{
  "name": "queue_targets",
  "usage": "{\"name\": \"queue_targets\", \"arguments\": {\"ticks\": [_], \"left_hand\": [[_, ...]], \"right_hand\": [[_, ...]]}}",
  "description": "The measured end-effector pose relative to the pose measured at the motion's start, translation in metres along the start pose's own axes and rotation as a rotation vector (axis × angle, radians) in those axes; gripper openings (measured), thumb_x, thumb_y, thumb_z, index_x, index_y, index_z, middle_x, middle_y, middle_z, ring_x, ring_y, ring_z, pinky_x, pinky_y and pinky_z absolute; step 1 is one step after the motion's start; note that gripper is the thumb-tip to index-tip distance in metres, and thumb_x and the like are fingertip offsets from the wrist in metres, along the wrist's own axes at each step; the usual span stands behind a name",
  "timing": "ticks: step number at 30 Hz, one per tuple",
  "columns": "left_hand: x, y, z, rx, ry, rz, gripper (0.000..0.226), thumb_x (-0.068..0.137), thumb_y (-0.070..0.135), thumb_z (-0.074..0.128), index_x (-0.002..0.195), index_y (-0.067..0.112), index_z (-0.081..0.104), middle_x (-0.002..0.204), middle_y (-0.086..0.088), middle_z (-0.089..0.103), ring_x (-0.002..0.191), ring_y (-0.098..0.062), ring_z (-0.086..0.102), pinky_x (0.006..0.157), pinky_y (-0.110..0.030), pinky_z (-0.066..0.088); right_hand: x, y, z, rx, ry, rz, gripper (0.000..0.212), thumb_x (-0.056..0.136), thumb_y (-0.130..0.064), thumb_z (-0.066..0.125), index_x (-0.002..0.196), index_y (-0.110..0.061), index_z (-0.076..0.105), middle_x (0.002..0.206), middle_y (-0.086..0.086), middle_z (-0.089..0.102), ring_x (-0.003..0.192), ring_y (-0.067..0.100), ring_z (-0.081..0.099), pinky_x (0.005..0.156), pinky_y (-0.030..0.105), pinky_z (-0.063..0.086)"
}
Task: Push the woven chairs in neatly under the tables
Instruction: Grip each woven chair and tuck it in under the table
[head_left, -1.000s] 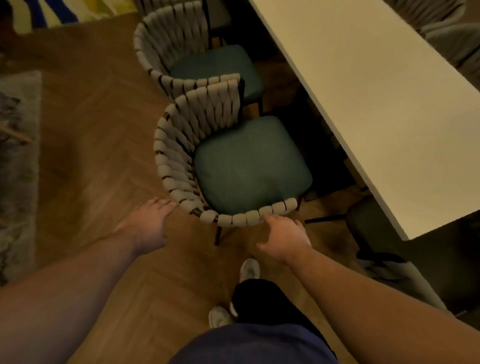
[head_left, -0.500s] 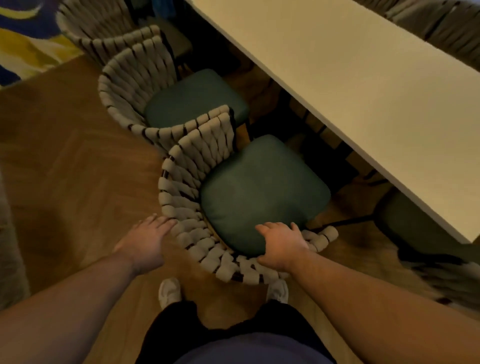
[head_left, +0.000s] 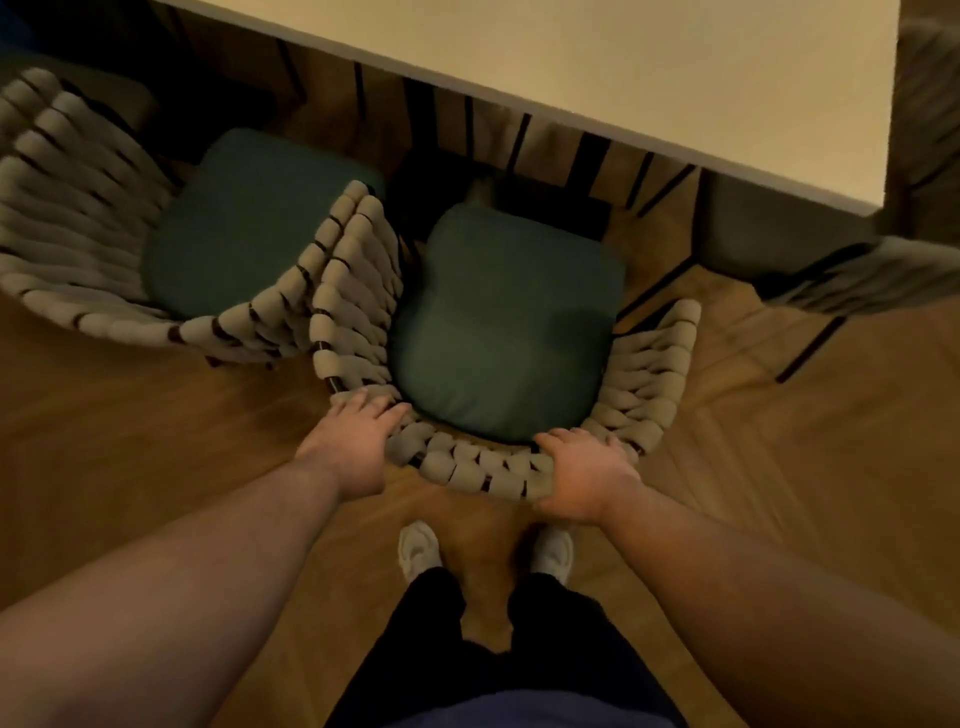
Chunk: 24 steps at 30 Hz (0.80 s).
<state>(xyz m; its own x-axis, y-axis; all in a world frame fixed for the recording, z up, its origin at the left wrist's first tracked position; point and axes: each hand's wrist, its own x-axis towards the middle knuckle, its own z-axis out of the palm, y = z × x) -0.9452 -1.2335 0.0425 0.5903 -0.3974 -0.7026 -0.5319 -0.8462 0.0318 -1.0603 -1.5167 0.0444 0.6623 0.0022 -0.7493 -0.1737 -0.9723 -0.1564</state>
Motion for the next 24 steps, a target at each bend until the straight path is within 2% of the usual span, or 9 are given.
{"name": "queue_targets", "arguments": {"ticks": [10, 12, 14, 18, 21, 24], "left_hand": [[0.016, 0.01, 0.021, 0.185, -0.02, 0.088, 0.112, 0.085, 0.039, 0.08, 0.17, 0.029, 0.008, 0.177, -0.002, 0.015, 0.162, -0.029, 0.013, 0.133, -0.047, 0.01], [0.024, 0.011, 0.029, 0.261, -0.007, 0.099, 0.104, 0.088, 0.039, 0.074, 0.17, 0.028, 0.01, 0.176, -0.002, 0.019, 0.162, -0.029, 0.015, 0.133, -0.049, 0.008], [0.033, 0.012, 0.032, 0.313, 0.005, 0.132, 0.091, 0.094, 0.033, 0.065, 0.169, 0.027, 0.015, 0.175, -0.002, 0.024, 0.161, -0.028, 0.019, 0.132, -0.05, 0.01], [0.056, 0.019, 0.027, 0.363, 0.025, 0.259, 0.063, 0.106, 0.021, 0.048, 0.165, 0.034, 0.032, 0.172, 0.004, 0.031, 0.158, -0.024, 0.027, 0.13, -0.045, 0.02], [0.064, 0.019, 0.026, 0.342, 0.009, 0.325, 0.058, 0.107, 0.018, 0.047, 0.161, 0.037, 0.04, 0.169, 0.008, 0.037, 0.152, -0.022, 0.039, 0.124, -0.044, 0.036], [0.073, 0.015, 0.023, 0.322, 0.024, 0.32, 0.051, 0.106, 0.02, 0.049, 0.153, 0.041, 0.05, 0.154, 0.007, 0.056, 0.136, -0.021, 0.056, 0.111, -0.045, 0.05]], "right_hand": [[0.013, -0.024, 0.041, 0.032, 0.071, 0.024, 0.095, 0.089, -0.058, 0.073, 0.168, -0.03, 0.029, 0.169, -0.001, 0.039, 0.157, 0.028, 0.033, 0.129, 0.062, 0.019], [0.015, -0.024, 0.054, 0.019, 0.086, 0.048, 0.09, 0.089, -0.057, 0.074, 0.166, -0.03, 0.034, 0.165, 0.0, 0.045, 0.152, 0.028, 0.039, 0.128, 0.059, 0.023], [0.017, -0.023, 0.063, -0.023, 0.122, 0.064, 0.078, 0.091, -0.052, 0.072, 0.159, -0.03, 0.043, 0.155, 0.0, 0.054, 0.144, 0.027, 0.047, 0.123, 0.054, 0.03], [0.031, -0.02, 0.063, -0.033, 0.172, 0.124, 0.058, 0.1, -0.038, 0.065, 0.155, -0.036, 0.049, 0.143, -0.004, 0.062, 0.133, 0.024, 0.053, 0.116, 0.048, 0.036], [0.041, -0.018, 0.068, -0.038, 0.139, 0.184, 0.051, 0.103, -0.024, 0.06, 0.151, -0.038, 0.053, 0.136, -0.001, 0.065, 0.132, 0.027, 0.055, 0.119, 0.052, 0.033], [0.047, -0.018, 0.064, -0.059, 0.148, 0.236, 0.043, 0.103, -0.018, 0.059, 0.141, -0.038, 0.061, 0.127, -0.001, 0.068, 0.125, 0.026, 0.057, 0.117, 0.05, 0.035]]}}
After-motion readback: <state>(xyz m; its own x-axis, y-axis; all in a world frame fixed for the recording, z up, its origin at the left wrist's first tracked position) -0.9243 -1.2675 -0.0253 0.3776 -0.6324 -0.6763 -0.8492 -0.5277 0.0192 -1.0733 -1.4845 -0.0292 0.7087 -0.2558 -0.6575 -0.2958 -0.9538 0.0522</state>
